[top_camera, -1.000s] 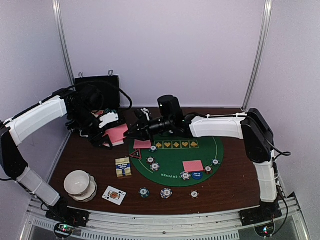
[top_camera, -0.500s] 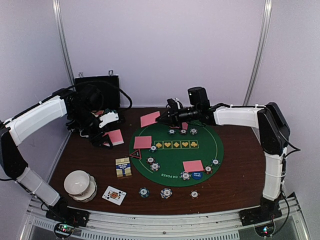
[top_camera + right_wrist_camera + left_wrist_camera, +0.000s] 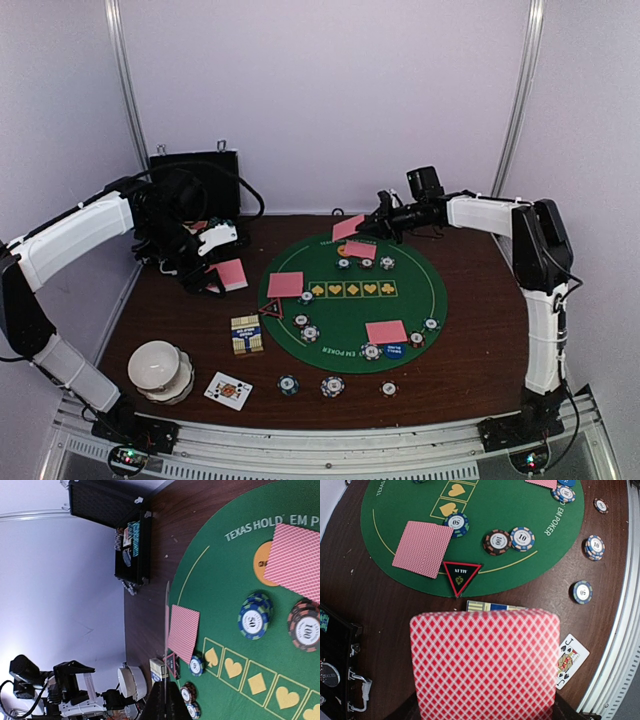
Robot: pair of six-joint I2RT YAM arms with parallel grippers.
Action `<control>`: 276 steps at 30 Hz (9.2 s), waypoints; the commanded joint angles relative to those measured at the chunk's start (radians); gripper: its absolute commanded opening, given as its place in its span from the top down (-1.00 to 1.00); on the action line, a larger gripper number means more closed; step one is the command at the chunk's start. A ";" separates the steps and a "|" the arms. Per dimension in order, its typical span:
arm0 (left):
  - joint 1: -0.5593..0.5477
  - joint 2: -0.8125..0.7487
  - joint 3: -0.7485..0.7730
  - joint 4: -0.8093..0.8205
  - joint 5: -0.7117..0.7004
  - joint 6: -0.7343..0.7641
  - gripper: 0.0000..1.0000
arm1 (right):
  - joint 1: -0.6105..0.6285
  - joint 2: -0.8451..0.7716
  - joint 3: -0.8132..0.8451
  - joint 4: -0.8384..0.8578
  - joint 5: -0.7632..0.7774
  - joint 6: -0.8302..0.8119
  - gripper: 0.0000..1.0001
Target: Distribute texas hold em gaming equipment
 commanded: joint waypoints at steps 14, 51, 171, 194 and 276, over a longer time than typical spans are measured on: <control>0.001 -0.029 0.005 0.012 0.017 0.012 1.00 | -0.052 0.219 0.220 -0.091 0.157 -0.039 1.00; 0.001 -0.038 0.001 0.010 0.024 0.006 1.00 | 0.048 -0.129 0.108 -0.332 0.387 -0.252 -0.42; 0.001 0.006 0.041 0.003 0.055 -0.015 1.00 | 0.426 -0.192 -0.217 0.482 0.066 0.362 1.00; 0.001 0.005 0.046 -0.011 0.067 -0.011 1.00 | 0.102 -0.535 -0.803 -0.067 0.152 -0.108 1.00; 0.001 0.000 0.067 -0.023 0.092 -0.016 1.00 | 0.584 0.045 0.081 0.310 0.105 0.177 -0.77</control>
